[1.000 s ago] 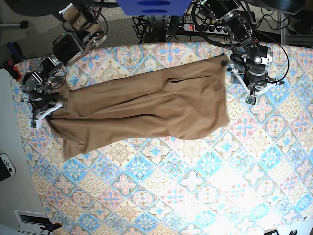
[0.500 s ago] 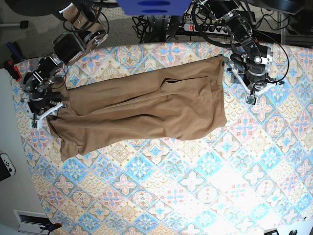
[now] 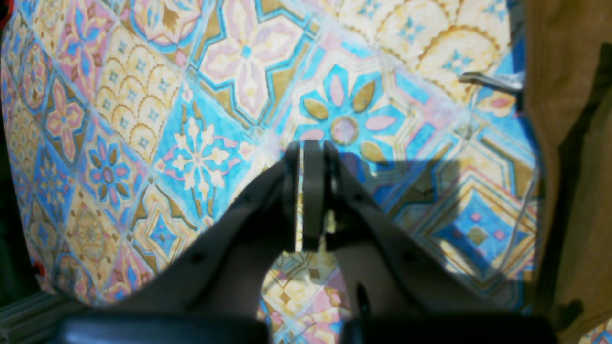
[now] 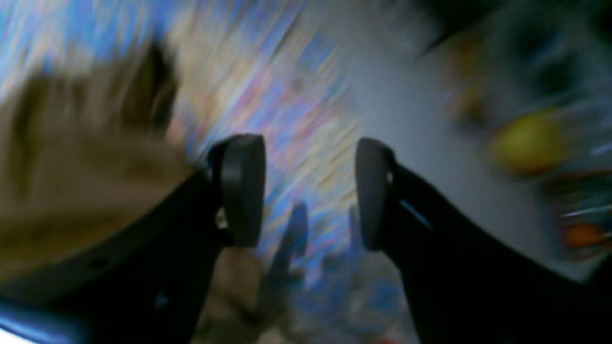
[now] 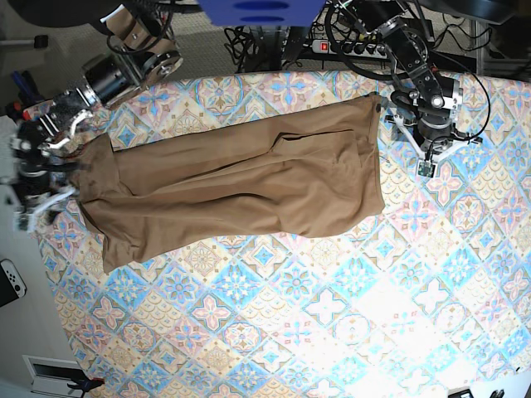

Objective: Layout the t-shirt on the table in an organized manner, then fold the t-shirt properly
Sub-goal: 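Release the shirt end and raise the right gripper, then lower the right gripper and regrasp the shirt end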

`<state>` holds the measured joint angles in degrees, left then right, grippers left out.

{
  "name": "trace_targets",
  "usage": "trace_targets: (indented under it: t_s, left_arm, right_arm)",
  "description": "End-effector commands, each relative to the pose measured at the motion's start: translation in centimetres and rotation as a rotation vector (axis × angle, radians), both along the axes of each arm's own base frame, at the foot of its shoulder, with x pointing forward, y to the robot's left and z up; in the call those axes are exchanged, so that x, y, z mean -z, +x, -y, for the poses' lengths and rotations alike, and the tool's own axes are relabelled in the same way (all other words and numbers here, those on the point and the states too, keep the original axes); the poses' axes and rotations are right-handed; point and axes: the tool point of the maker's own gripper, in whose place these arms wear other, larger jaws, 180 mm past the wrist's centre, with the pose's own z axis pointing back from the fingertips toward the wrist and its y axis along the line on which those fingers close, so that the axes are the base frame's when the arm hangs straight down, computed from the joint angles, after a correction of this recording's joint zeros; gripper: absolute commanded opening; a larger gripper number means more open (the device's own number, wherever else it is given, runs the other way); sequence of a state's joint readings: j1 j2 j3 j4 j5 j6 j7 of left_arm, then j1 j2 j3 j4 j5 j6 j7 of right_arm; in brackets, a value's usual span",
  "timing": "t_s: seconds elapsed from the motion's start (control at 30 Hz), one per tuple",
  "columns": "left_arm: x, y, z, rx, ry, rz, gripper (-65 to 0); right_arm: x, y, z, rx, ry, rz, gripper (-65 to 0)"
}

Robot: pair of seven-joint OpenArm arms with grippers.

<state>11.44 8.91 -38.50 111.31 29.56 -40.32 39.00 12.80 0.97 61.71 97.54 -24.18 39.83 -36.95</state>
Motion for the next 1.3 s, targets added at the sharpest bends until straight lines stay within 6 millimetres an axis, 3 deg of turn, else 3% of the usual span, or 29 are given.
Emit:
trace_targets:
  t_s: [0.0,0.37,0.7,1.03,1.27]
  left_arm:
    - [-0.3,0.5,0.2,0.002,-0.005,0.024,-65.0]
    - [0.3,0.6,0.5,0.007,-0.022,0.015,-65.0]
    - [0.4,0.4,0.4,0.005,-0.021,0.009,-65.0]
    - [0.4,0.3,0.3,0.003,-0.017,0.006,-65.0]
    - [0.4,0.3,0.3,0.003,-0.016,0.007,-65.0]
  right_arm:
    - [-0.2,-1.0,0.1,-0.002,-0.026,-0.005,-36.1]
    - [4.9,-5.5,-5.5,-0.045,0.154,-0.020,-36.1]
    - [7.6,-8.0,-6.6,-0.050,0.233,-0.055,-36.1]
    - [11.1,-9.0,-7.4,-0.041,0.318,-0.116,-36.1]
    - [12.3,-9.4,-7.8,-0.039,0.351,-0.139,-36.2]
